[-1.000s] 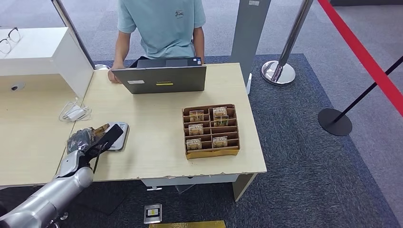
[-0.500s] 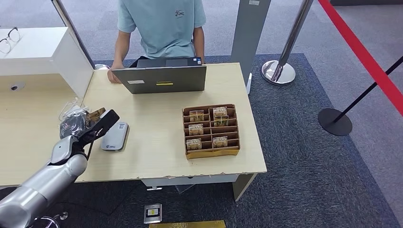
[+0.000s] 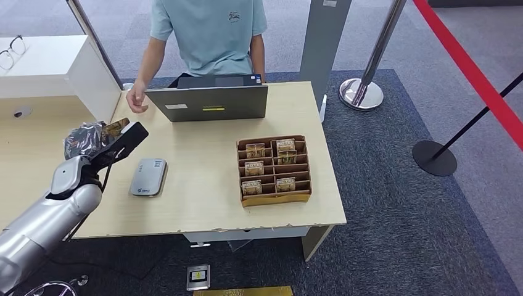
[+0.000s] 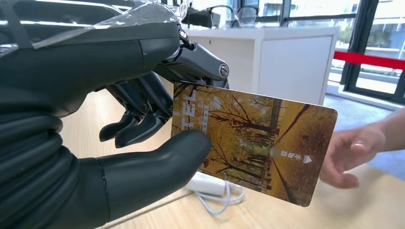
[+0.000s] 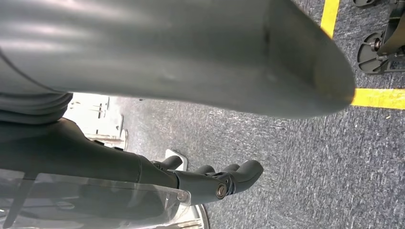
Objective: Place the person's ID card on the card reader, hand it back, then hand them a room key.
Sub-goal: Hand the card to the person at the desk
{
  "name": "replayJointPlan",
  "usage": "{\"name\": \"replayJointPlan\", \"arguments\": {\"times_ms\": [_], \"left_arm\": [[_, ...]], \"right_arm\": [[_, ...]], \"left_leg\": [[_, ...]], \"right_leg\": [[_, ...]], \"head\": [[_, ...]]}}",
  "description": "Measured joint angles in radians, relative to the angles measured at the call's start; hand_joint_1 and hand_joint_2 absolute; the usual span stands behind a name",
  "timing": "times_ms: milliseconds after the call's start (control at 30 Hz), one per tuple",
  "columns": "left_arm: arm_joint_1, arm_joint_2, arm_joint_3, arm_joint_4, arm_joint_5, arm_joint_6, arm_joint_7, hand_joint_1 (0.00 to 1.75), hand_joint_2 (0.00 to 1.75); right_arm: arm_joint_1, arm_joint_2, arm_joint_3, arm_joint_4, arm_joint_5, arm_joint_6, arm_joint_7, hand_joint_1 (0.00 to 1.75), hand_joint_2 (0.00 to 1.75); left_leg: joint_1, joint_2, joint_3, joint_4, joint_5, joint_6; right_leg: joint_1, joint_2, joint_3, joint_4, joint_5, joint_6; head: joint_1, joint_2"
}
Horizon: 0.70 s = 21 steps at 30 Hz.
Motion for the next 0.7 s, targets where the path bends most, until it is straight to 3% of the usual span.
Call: {"name": "replayJointPlan", "arguments": {"times_ms": [700], "left_arm": [[-0.010, 0.113, 0.059, -0.132, 0.007, -0.053, 0.075, 1.75, 1.75]], "right_arm": [[0.001, 0.018, 0.000, 0.000, -0.018, -0.005, -0.017, 0.00, 0.00]], "left_leg": [[0.000, 0.000, 0.000, 0.000, 0.000, 0.000]], "right_leg": [[0.000, 0.000, 0.000, 0.000, 0.000, 0.000]], "head": [[0.000, 0.000]]}}
